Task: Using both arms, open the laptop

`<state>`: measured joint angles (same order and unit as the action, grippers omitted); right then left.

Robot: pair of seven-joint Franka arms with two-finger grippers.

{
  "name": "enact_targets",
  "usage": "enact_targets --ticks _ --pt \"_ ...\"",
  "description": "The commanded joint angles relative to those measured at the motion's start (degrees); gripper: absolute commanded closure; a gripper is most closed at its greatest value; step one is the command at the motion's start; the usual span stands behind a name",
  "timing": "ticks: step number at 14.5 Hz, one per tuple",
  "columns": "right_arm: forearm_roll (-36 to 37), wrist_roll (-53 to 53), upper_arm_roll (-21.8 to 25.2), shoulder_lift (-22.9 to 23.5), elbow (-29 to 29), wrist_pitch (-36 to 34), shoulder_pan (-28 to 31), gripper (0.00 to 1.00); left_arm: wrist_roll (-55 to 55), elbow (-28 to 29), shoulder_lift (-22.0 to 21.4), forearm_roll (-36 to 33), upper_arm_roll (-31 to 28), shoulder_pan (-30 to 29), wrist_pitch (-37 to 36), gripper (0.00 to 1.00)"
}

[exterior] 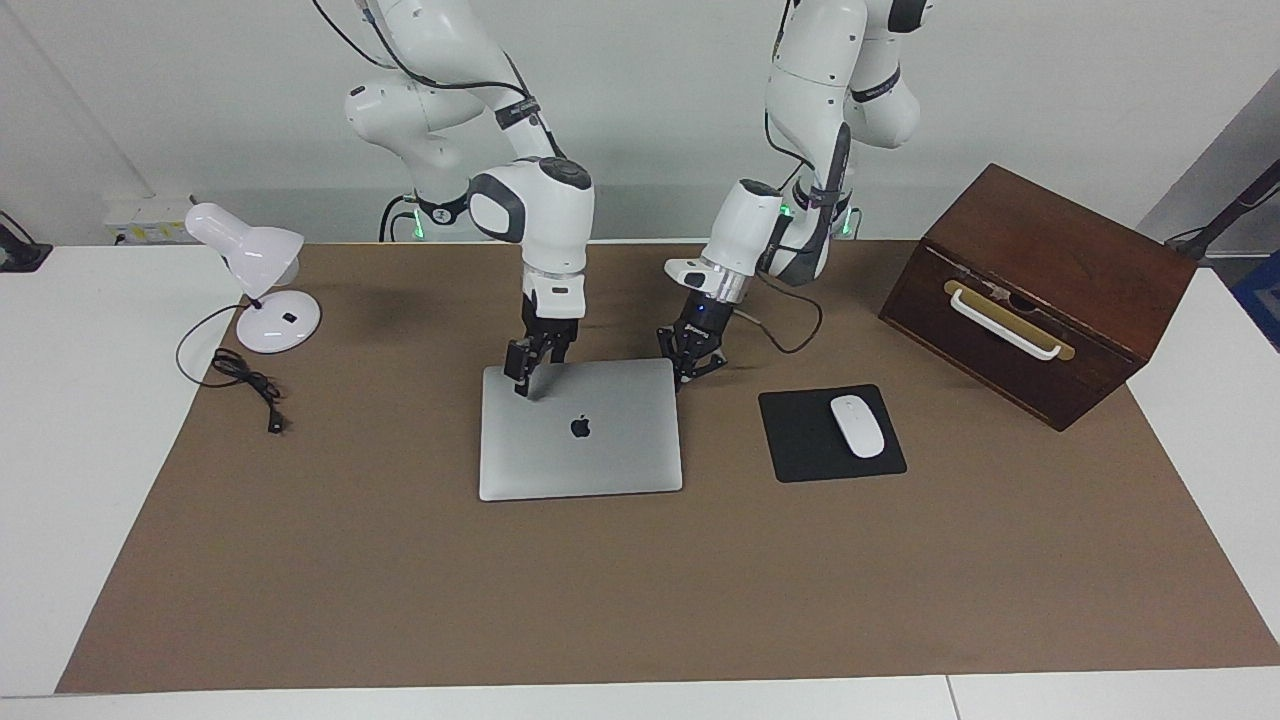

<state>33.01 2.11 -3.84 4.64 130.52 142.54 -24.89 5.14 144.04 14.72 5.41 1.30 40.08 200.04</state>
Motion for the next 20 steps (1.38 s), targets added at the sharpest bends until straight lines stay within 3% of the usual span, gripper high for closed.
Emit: enact_targets --ticks 1,14,20 --pt "1.7 0.6 -0.1 1.6 -2.6 -0.1 0.5 0.0 0.5 -1.2 1.7 -1.0 0.2 -0.2 0.9 1.0" --pt "1.4 3.5 -0.1 4.3 -9.3 -2.4 1.7 0.0 0.6 -1.2 2.1 -0.6 0.2 0.9 0.9 1.0" --pt "0.6 5.3 -0.2 6.7 -15.7 -5.6 3.8 0.0 0.6 -1.2 2.4 -0.6 0.2 1.0 0.9 1.0"
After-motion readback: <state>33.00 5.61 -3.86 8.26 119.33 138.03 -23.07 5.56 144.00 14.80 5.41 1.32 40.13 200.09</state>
